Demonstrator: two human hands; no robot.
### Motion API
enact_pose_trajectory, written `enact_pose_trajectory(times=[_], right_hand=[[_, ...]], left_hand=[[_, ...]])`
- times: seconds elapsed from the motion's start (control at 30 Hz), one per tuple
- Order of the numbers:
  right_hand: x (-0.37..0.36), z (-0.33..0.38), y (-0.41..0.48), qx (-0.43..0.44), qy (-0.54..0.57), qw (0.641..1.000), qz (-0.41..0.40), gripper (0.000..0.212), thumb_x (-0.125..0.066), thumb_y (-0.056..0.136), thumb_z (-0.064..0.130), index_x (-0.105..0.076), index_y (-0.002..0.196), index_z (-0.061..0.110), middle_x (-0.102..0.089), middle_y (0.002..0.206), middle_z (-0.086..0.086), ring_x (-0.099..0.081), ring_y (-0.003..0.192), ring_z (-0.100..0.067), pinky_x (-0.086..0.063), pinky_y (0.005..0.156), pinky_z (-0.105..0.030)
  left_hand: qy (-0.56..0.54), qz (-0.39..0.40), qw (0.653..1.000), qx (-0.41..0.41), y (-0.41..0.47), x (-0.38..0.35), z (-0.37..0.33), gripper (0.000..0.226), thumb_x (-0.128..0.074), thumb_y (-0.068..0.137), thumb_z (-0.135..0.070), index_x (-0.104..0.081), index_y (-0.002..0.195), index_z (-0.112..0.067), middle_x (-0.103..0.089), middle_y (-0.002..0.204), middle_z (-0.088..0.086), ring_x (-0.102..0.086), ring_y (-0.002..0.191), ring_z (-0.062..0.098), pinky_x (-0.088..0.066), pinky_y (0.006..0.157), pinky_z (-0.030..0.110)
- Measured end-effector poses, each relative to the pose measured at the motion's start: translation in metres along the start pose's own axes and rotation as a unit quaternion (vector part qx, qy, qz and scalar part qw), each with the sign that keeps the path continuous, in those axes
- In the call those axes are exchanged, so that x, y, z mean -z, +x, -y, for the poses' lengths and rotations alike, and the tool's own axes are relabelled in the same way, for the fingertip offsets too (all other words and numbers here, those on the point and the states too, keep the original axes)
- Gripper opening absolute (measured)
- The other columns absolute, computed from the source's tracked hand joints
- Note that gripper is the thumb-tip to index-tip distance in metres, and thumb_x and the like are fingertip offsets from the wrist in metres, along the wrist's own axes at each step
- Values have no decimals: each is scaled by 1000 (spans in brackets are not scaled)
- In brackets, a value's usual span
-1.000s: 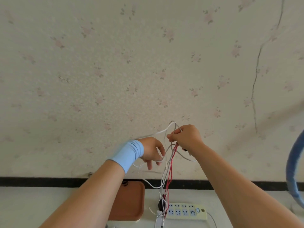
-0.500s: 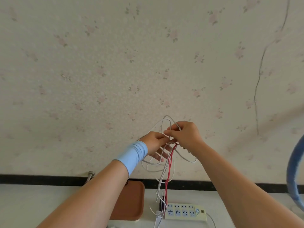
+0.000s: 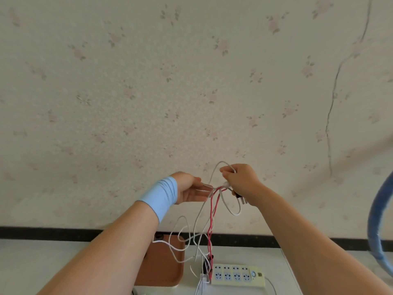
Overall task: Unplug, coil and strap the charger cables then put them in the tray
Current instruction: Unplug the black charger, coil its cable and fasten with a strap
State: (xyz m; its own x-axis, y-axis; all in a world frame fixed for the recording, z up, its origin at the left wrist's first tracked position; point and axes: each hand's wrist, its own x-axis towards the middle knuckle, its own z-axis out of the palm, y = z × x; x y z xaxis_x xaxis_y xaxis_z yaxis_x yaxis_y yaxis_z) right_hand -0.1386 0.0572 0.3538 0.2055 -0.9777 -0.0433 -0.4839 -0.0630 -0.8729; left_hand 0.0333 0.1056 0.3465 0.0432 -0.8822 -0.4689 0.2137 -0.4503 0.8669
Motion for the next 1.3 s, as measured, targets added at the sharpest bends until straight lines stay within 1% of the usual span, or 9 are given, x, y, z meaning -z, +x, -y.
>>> enact_pose_trajectory(times=[0.17,0.33,0.43,0.53,0.63,0.73,0.87,1.07,1.3], right_hand=[[-5,-2,10,-116,83,988,-52,14,-54,97,10,-60,89,-1,-54,68,-14,-51,53,-25,-40,57,-35],[-4,-5,14,-169,111,979,-12,20,-55,93,25,-55,84,8,-55,69,-9,-46,45,-21,-36,46,-23],[3,-10,15,-180,40,983,14,28,-53,97,33,-55,83,9,-57,66,-6,-43,46,-19,-36,47,-23],[13,-19,15,-154,-163,971,79,51,-72,87,54,-57,86,5,-53,63,-6,-42,48,-18,-38,51,-27],[18,-18,15,-106,-141,974,143,68,-80,71,67,-61,92,5,-56,68,-7,-46,57,-19,-42,56,-31],[21,-10,15,-46,30,986,158,51,-82,77,51,-47,78,13,-47,69,-4,-43,53,-15,-40,49,-27],[17,-9,16,-72,129,980,135,46,-49,100,57,-53,86,13,-61,85,-7,-46,50,-18,-38,45,-27],[13,-11,5,-16,-152,972,179,39,-58,99,40,-69,91,4,-59,65,-7,-45,44,-15,-43,48,-26],[11,2,0,63,-31,991,115,15,-76,88,29,-74,99,20,-66,67,-1,-50,44,-12,-44,47,-27]], left_hand=[[15,-39,999,-31,3,-4,0,24,-37,100,7,-41,120,-5,-70,92,18,-68,73,32,-60,62,39],[154,-128,970,-137,9,-5,-1,14,-39,99,2,-43,102,-10,-71,83,12,-62,53,28,-50,45,30],[255,-148,925,-240,13,-1,3,13,-45,99,-7,-49,93,-18,-75,84,3,-66,58,23,-47,45,26],[293,-209,882,-305,15,2,4,16,-49,98,-12,-52,87,-23,-74,79,-6,-70,70,16,-59,65,33],[318,-258,847,-338,14,3,3,15,-47,99,-13,-51,89,-24,-72,81,-9,-67,73,11,-53,65,28],[304,-236,870,-308,10,2,1,14,-44,98,-7,-50,93,-19,-73,82,-2,-66,57,19,-52,45,30],[328,-165,887,-281,12,0,4,12,-47,97,-5,-52,96,-16,-74,82,1,-68,53,22,-47,43,22],[216,-200,871,-394,10,-4,-2,18,-48,95,0,-53,90,-17,-74,81,4,-67,59,19,-53,54,24],[218,-96,898,-371,4,-12,-2,14,-53,95,-1,-54,97,-16,-75,78,2,-71,62,24,-58,59,30]])
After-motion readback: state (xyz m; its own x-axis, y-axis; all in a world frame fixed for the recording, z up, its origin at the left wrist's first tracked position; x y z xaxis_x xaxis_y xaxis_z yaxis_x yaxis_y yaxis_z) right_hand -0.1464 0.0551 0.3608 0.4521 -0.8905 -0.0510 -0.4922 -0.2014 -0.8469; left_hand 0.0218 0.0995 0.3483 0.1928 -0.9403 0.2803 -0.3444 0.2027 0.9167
